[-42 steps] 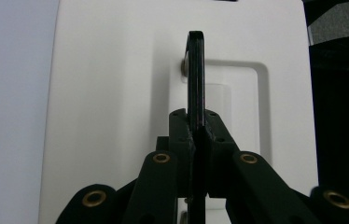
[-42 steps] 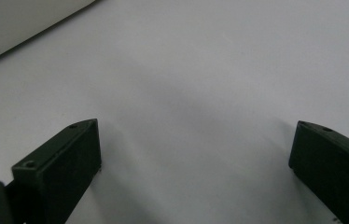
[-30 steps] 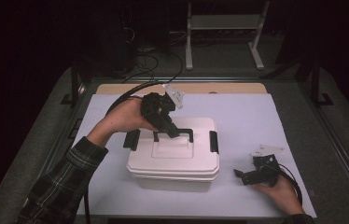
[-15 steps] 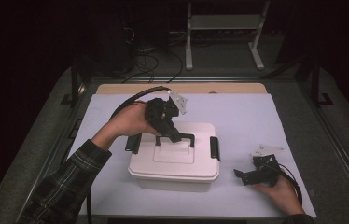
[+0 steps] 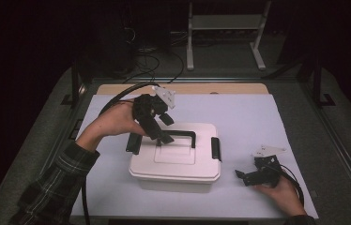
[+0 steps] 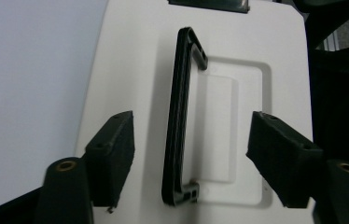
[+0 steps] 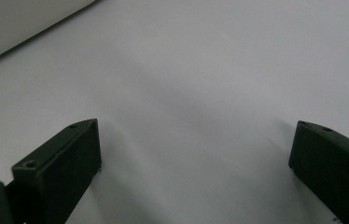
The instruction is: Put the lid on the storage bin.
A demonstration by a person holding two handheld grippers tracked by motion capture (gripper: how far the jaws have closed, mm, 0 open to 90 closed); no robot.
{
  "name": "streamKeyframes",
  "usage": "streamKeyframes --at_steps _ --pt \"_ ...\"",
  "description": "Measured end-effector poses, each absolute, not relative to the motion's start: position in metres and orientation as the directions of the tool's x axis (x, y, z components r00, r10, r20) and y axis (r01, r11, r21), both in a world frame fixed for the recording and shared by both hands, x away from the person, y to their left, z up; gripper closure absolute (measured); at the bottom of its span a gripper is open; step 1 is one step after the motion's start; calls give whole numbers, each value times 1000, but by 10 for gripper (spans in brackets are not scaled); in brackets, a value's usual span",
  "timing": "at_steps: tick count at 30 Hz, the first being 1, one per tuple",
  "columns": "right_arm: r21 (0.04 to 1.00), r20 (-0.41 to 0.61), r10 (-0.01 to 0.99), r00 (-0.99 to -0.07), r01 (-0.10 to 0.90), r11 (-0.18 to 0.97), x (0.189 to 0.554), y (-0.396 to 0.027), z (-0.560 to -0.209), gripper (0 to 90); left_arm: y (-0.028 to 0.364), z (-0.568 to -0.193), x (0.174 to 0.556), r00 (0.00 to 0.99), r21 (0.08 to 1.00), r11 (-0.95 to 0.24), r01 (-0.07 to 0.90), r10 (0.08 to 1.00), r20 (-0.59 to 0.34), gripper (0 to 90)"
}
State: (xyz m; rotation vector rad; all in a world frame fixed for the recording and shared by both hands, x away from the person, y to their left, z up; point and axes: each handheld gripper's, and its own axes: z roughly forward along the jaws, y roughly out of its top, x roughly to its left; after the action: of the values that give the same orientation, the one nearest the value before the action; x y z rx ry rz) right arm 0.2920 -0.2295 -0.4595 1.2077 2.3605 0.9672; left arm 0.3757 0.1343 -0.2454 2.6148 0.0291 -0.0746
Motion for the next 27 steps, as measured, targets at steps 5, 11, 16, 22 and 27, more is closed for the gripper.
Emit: streamKeyframes --at_steps 5,11,16,22,27 --pt "692 24 805 -592 591 414 292 -229 -459 16 158 -245 372 997 509 -858 71 61 -37 224" --pt "692 22 805 -593 590 416 292 -229 -459 16 188 -249 371 991 527 -841 125 130 -27 178" --pt "692 21 805 -593 590 416 292 -229 -459 16 213 -254 368 982 542 -824 165 190 -11 151" --pt "692 21 805 -594 590 417 292 -229 -459 16 249 -266 359 957 568 -793 220 287 31 104" --pt "692 20 804 -594 589 418 292 -230 -459 16 279 -289 349 904 579 -754 310 423 66 94"
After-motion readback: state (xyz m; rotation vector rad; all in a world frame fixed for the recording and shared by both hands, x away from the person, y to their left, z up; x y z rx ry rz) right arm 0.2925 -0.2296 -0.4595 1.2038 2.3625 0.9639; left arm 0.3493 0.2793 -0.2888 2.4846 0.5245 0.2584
